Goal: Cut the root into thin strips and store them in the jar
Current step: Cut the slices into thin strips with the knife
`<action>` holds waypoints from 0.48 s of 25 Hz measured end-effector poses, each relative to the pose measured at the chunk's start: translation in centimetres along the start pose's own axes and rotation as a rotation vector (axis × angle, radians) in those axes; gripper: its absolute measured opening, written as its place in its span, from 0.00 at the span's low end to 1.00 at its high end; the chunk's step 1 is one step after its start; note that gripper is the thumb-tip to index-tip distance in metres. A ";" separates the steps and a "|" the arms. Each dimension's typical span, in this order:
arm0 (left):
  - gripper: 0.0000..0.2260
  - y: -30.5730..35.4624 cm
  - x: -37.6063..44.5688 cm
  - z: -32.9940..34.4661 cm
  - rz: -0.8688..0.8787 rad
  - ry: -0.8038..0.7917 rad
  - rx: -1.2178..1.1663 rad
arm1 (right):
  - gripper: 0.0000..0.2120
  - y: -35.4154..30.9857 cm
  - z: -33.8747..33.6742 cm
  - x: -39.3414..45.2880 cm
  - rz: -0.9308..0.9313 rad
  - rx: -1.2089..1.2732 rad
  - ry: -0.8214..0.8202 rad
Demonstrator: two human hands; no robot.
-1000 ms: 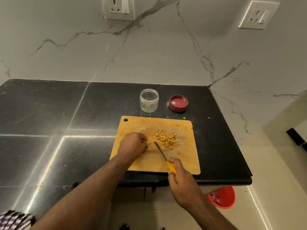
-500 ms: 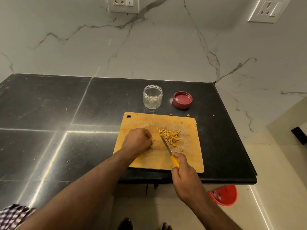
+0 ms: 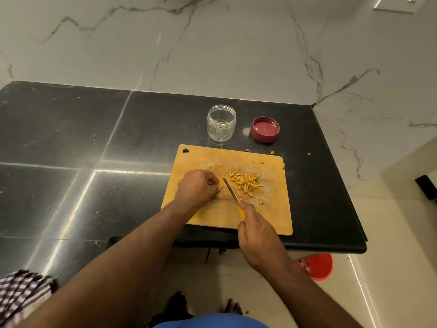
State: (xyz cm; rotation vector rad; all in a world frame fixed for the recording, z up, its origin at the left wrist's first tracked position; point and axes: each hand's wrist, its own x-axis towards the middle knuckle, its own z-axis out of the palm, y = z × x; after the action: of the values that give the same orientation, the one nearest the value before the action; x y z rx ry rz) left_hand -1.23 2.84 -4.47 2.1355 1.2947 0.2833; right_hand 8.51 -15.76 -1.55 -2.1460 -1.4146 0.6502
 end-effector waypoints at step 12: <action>0.08 0.0 0.1 0.2 -0.007 0.007 -0.018 | 0.23 -0.2 0.5 1.0 -0.034 -0.131 -0.032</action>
State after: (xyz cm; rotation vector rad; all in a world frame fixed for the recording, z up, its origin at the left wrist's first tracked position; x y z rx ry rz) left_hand -1.08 2.84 -4.60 2.1167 1.2990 0.2988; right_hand 8.40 -14.65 -1.99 -2.2148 -1.5468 0.5970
